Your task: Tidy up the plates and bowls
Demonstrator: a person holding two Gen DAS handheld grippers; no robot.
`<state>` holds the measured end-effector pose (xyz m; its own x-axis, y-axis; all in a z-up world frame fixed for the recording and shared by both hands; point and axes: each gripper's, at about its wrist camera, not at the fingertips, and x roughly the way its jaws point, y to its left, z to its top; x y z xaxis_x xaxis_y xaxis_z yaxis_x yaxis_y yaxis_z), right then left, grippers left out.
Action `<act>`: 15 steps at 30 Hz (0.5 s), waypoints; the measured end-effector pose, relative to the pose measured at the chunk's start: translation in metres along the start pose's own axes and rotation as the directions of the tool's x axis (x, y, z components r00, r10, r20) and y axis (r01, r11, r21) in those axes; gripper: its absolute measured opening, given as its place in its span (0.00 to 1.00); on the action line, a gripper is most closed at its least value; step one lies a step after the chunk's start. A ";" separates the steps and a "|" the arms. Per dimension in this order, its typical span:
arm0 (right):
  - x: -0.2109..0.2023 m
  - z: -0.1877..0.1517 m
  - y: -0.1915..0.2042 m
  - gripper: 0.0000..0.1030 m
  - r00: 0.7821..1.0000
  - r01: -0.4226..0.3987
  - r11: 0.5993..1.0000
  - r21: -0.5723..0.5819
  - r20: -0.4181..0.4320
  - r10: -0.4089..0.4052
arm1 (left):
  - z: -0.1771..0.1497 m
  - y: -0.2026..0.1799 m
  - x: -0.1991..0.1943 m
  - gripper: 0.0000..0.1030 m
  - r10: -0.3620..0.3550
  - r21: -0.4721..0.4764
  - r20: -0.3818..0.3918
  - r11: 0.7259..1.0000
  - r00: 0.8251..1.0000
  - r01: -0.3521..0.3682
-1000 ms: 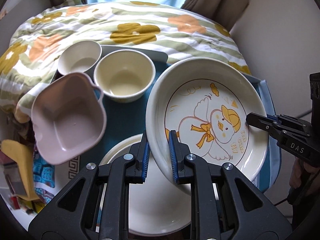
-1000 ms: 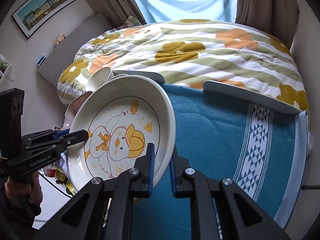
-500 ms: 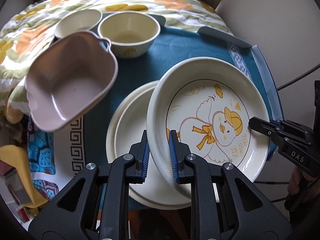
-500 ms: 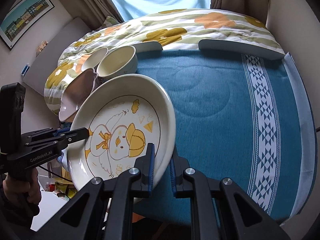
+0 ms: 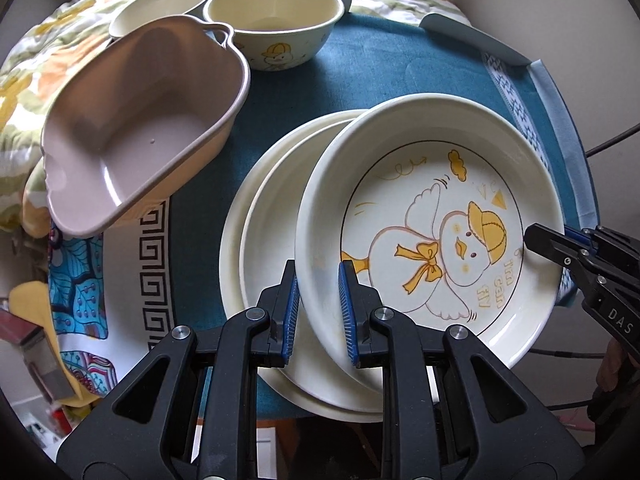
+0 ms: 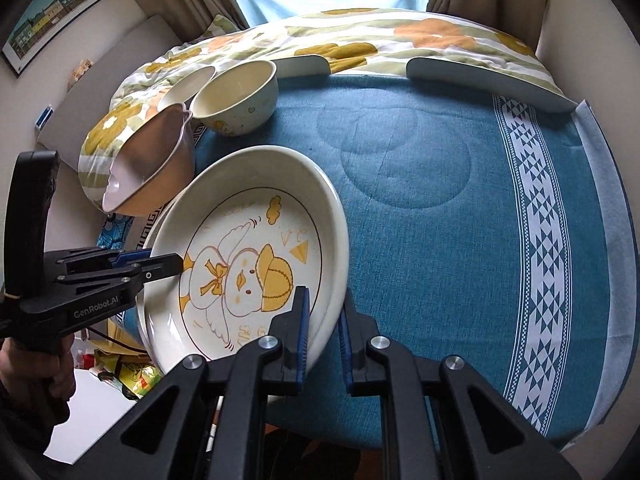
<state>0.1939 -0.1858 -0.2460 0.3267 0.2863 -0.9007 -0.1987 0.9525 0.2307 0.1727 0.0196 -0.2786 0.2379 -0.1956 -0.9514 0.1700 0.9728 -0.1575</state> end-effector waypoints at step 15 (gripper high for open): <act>0.005 0.003 0.007 0.12 0.999 0.027 0.998 -0.065 -0.034 -0.029 | 0.002 -0.022 -0.001 0.17 0.165 0.106 0.046 0.980 0.985 -0.169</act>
<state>0.1967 -0.1777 -0.2478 0.3011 0.2549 -0.9189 -0.2496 0.9511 0.1820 0.1708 -0.0019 -0.2740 0.3062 -0.0382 -0.9512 0.2279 0.9731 0.0343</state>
